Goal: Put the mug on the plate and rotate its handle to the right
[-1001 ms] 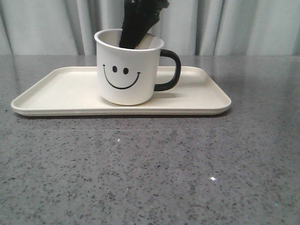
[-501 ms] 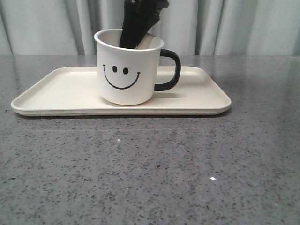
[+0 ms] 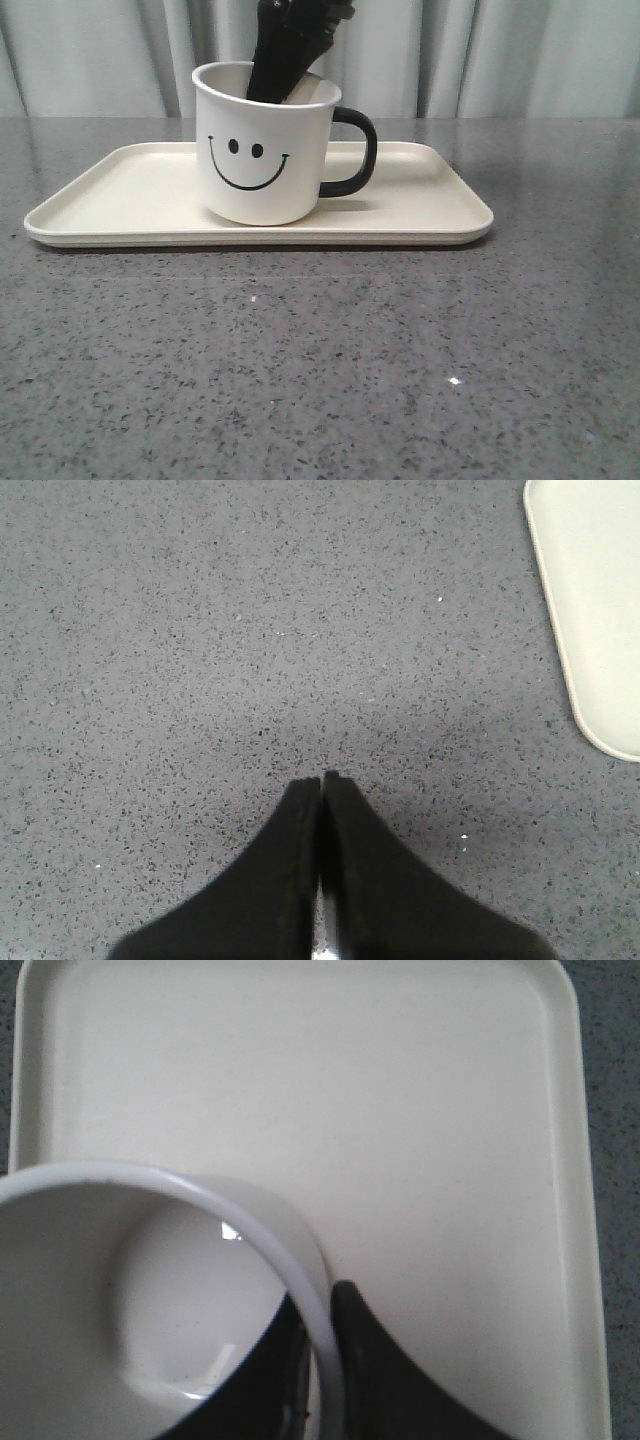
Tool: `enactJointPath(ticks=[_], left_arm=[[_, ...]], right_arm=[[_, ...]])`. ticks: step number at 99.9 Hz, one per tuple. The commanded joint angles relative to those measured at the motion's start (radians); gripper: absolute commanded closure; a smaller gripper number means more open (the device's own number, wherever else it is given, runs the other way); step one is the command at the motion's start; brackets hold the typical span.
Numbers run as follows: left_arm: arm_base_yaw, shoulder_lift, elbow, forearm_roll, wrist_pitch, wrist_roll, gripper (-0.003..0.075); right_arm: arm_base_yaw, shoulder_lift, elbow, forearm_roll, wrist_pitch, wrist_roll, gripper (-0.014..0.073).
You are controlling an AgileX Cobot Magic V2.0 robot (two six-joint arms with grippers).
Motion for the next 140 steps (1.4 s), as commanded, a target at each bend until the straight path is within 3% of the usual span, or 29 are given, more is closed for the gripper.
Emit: enactJointPath(ticks=[1, 109, 129, 140], left_arm=[[0.001, -0.010, -0.025, -0.002, -0.059, -0.003, 0.0740], [0.001, -0.010, -0.025, -0.002, -0.059, -0.003, 0.0740], [0.001, -0.010, -0.025, -0.002, -0.059, -0.003, 0.0740], [0.001, -0.010, -0.025, -0.002, -0.059, -0.003, 0.0740]], right_arm=[[-0.001, -0.050, -0.025, 0.035, 0.090, -0.006, 0.0482], [-0.001, -0.055, -0.038, 0.053, 0.084, -0.006, 0.0470], [-0.001, -0.055, -0.083, 0.053, 0.080, -0.005, 0.0382], [-0.001, -0.056, -0.123, 0.057, 0.087, 0.009, 0.0376]])
